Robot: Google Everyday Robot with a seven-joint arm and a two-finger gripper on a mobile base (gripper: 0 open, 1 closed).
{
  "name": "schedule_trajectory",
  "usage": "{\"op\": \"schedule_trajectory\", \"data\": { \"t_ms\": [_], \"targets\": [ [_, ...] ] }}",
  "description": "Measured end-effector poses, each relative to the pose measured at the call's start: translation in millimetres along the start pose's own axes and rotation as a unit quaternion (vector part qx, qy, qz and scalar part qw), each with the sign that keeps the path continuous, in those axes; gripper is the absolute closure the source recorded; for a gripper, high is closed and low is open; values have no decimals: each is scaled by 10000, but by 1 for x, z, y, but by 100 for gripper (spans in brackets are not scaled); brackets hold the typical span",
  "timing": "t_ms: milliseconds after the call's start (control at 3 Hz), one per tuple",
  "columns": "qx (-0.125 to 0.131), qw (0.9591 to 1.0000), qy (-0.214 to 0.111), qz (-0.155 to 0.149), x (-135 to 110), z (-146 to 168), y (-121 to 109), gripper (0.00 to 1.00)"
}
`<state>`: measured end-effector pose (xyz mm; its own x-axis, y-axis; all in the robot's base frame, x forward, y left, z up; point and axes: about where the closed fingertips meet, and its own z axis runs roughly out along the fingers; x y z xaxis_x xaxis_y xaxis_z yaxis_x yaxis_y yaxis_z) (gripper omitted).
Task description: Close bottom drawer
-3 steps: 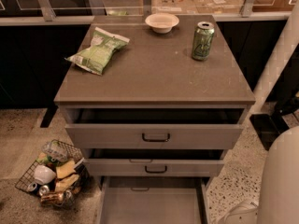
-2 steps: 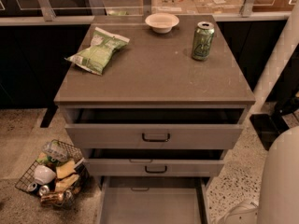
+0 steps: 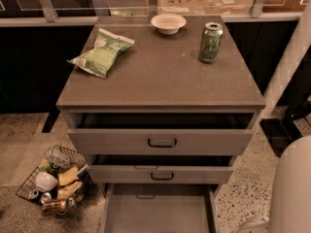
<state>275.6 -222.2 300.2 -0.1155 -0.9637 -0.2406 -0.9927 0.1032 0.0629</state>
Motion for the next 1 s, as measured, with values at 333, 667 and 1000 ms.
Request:
{"op": "schedule_trajectory", "data": {
  "t_ms": [333,667,1000],
  "targets": [
    [-99,9997,-227,-26,5,40,11,100],
    [-245,9991,-275,-208,13,71,20,100],
    [-356,9981,-257,-441,16,89,23,100]
  ]
}}
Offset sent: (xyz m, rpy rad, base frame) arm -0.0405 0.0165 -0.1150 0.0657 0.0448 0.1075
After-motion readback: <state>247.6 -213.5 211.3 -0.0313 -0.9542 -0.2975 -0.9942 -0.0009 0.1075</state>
